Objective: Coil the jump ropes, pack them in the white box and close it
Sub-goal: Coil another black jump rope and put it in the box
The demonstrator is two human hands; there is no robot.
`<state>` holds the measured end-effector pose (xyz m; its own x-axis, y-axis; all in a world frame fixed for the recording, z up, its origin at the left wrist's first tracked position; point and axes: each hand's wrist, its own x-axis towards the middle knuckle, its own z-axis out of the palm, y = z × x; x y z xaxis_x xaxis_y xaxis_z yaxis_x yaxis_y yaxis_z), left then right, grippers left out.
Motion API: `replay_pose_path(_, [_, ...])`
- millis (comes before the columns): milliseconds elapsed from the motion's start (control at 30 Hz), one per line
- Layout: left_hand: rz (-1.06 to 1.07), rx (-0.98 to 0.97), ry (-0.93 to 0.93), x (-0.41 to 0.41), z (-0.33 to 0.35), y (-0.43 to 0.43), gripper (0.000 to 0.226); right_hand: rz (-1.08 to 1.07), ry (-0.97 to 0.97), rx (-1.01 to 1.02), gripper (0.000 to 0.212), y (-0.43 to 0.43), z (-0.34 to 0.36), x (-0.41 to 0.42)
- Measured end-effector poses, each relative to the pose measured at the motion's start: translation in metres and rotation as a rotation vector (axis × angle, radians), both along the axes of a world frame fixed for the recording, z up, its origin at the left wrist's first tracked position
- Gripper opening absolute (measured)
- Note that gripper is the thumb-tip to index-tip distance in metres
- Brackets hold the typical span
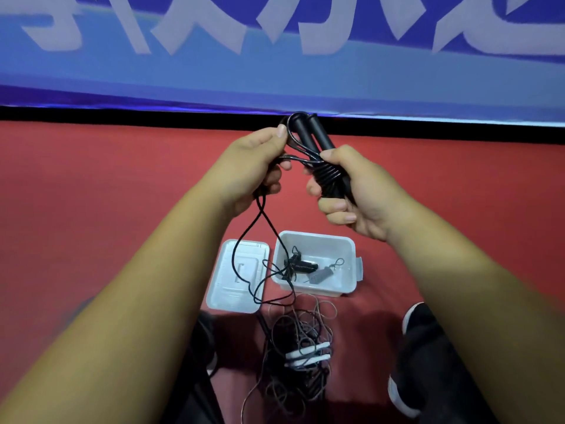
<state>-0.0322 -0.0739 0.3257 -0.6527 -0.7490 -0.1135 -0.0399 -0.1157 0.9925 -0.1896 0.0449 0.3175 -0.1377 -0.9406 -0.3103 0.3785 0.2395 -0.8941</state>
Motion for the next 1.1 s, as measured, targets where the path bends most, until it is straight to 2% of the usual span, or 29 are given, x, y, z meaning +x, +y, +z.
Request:
replay_pose_path(200, [0.006, 0.009, -0.013, -0.002, -0.007, -0.002, 0.036, -0.002, 0.027, 0.045, 0.027, -0.001, -0.006, -0.006])
replay_pose_path(400, [-0.017, -0.029, -0.145, -0.001, -0.01, -0.002, 0.051, -0.114, 0.091, 0.055, 0.019, 0.0, -0.011, -0.008])
replay_pose_path(600, [-0.18, 0.068, -0.212, 0.006, -0.015, -0.004, 0.028, -0.176, 0.146, 0.057, 0.018, 0.001, -0.014, -0.016])
replay_pose_path(733, [-0.327, 0.098, -0.254, 0.01, -0.017, -0.004, 0.027, -0.219, 0.137, 0.06, 0.018, 0.001, -0.016, -0.021])
replay_pose_path(933, [-0.474, -0.042, -0.334, 0.011, -0.019, -0.005, 0.026, -0.239, 0.074, 0.062, 0.017, 0.002, -0.016, -0.03])
replay_pose_path(1100, [-0.476, -0.253, -0.467, 0.008, -0.029, -0.005, 0.019, -0.103, -0.025, 0.072, 0.019, 0.006, -0.015, -0.031])
